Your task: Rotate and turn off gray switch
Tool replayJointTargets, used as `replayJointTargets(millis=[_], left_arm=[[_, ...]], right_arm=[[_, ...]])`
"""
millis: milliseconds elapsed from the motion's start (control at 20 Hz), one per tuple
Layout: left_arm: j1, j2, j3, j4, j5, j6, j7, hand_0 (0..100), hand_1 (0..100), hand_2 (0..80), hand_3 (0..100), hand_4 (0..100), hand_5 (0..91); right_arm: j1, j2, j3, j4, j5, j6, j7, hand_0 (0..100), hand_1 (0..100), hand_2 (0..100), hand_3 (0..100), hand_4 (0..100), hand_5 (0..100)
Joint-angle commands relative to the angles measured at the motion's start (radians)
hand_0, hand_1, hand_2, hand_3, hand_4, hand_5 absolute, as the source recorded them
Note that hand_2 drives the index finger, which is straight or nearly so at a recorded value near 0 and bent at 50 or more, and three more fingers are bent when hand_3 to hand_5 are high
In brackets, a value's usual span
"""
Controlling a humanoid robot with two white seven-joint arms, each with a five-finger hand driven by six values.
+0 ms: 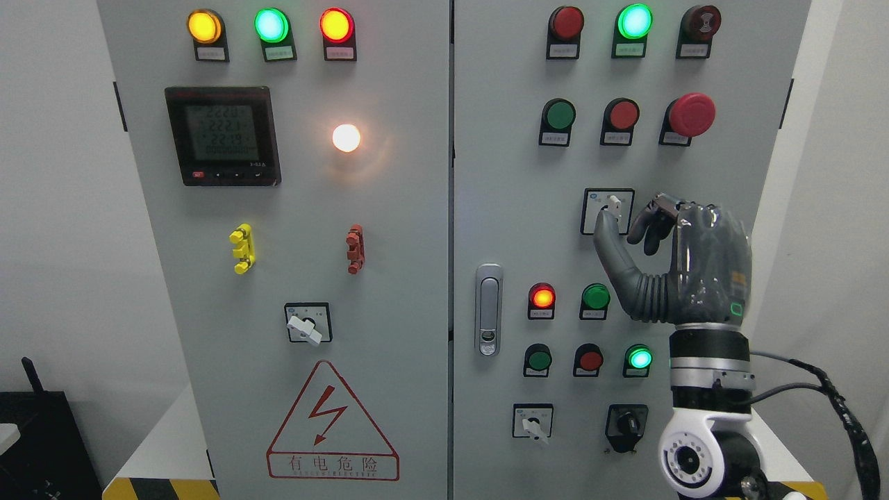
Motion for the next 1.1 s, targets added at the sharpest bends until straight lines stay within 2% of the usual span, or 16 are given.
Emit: replayJointTargets(millis=[0,50,200,250,350,400,500,550,700,850,1050], left_arm=[[0.000,0.000,0.032,0.023,-0.008,0.001,0.001,12,39,0.0,0,0,0.0],[0.000,0.000,0.032,0.023,-0.008,0.001,0.000,12,39,0.0,0,0,0.0],[0.001,0.000,0.031,0.023,-0.008,0.001,0.000,12,39,0.0,0,0,0.0],[0.000,0.000,0.032,0.023,-0.008,-0.001,0.001,12,39,0.0,0,0,0.0],[0.000,0.000,0.031,0.023,-0.008,0.001,0.000,12,39,0.0,0,0,0.0],[0.000,0.000,0.032,0.023,-0.008,0.001,0.001,12,39,0.0,0,0,0.0],[0.000,0.000,0.032,0.023,-0.008,0.001,0.000,12,39,0.0,0,0,0.0],[0.001,0.000,0.032,0.023,-0.008,0.001,0.000,12,39,0.0,0,0,0.0],[0.000,0.000,0.032,0.023,-0.008,0.001,0.000,12,39,0.0,0,0,0.0],[0.000,0.000,0.032,0.023,-0.008,0.001,0.000,12,39,0.0,0,0,0.0],[0.001,0.000,0.032,0.023,-0.008,0.001,0.001,12,39,0.0,0,0,0.0]], right_arm=[[0.111,-0.044,-0.092,-0.123,0.000,-0.136,-0.021,37,38,52,76,63,64],[0.127,-0.042,-0.108,-0.129,-0.001,-0.170,-0.021,37,38,51,75,60,57],[0.163,-0.047,-0.145,-0.140,-0.002,-0.227,-0.015,38,38,43,59,44,37],[0.174,-0.053,-0.151,-0.141,-0.002,-0.239,-0.014,38,38,37,48,32,24],[0.191,-0.076,-0.165,-0.140,-0.002,-0.258,-0.009,39,37,31,32,12,5],[0.194,-0.090,-0.171,-0.140,-0.002,-0.267,-0.004,41,36,19,16,0,0],[0.196,-0.110,-0.188,-0.140,-0.004,-0.281,0.015,38,34,6,0,0,0],[0.196,-0.117,-0.194,-0.138,-0.004,-0.285,0.032,33,34,0,0,0,0],[0.196,-0.134,-0.198,-0.134,-0.008,-0.293,0.059,23,39,0,0,0,0],[0.196,-0.154,-0.205,-0.134,-0.014,-0.321,0.063,21,40,0,0,0,0],[0.196,-0.156,-0.218,-0.134,-0.014,-0.322,0.068,20,41,0,0,0,0]])
